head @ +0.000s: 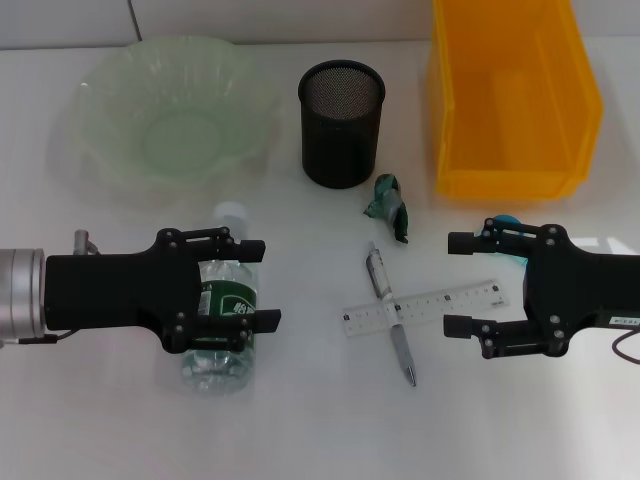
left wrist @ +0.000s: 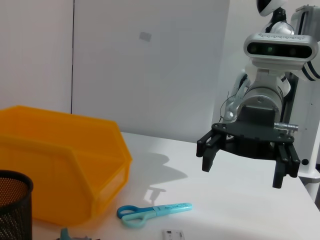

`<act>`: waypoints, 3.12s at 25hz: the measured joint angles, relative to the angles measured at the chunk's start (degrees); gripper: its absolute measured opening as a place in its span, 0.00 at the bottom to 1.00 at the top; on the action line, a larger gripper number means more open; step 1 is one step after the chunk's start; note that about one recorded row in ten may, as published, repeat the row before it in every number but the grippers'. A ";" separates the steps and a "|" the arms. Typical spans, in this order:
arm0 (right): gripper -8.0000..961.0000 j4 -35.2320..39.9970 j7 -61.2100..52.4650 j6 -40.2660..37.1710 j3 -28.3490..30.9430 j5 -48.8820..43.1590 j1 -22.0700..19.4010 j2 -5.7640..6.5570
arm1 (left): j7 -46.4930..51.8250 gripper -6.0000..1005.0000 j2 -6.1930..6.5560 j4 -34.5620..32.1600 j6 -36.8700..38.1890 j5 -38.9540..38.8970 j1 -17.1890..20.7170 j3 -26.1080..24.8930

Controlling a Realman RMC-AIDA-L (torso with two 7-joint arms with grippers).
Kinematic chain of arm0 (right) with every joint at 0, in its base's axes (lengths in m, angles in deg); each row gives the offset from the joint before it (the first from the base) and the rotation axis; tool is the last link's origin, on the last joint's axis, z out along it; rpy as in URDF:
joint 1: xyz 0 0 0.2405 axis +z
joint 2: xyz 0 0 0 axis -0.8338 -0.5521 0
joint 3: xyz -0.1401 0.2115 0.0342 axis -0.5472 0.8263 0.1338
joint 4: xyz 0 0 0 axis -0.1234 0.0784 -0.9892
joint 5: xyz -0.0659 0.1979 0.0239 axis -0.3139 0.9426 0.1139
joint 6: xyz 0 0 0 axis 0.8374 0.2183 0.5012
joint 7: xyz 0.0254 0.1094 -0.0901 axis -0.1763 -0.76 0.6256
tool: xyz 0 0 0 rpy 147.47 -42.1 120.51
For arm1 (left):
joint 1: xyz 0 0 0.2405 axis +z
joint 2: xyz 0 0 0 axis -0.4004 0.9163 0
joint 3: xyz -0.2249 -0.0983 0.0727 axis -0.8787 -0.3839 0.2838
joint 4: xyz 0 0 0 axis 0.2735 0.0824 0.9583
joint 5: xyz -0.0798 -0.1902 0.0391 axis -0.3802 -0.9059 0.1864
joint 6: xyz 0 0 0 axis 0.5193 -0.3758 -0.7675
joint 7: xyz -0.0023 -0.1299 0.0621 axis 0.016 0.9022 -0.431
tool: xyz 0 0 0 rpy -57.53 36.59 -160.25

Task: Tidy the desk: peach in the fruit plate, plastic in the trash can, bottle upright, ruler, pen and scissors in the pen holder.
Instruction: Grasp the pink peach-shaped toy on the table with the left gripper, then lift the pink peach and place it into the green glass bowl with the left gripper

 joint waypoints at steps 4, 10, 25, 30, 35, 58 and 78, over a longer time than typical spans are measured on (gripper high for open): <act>0.88 0.00 -0.01 0.00 0.13 0.00 -0.03 0.00 | -0.19 0.78 -0.04 0.00 0.05 0.00 0.00 -0.10; 0.88 0.00 -0.06 0.08 0.30 -0.02 -0.32 0.00 | -0.15 0.78 -0.08 0.00 0.17 0.00 0.06 -0.10; 0.88 0.13 -0.35 0.04 0.37 -0.07 -0.93 0.09 | 0.82 0.78 0.10 -7.54 1.37 -0.82 5.33 -6.60; 0.88 0.29 -0.35 0.06 0.37 -0.07 -1.02 0.18 | -0.25 0.78 0.79 -9.03 -5.10 -0.17 8.16 -8.96; 0.88 0.24 -0.34 0.17 0.37 -0.07 -1.15 0.18 | -1.22 0.78 0.88 -6.83 -9.66 0.68 8.28 -8.88; 0.88 0.44 -0.89 0.88 0.37 -0.07 -1.94 0.17 | -1.09 0.48 -0.15 -4.01 -19.42 8.89 6.30 -8.69; 0.87 0.45 -1.14 0.76 0.37 0.61 -1.81 0.10 | 5.85 0.15 0.03 -3.51 -20.80 -14.41 0.28 -9.76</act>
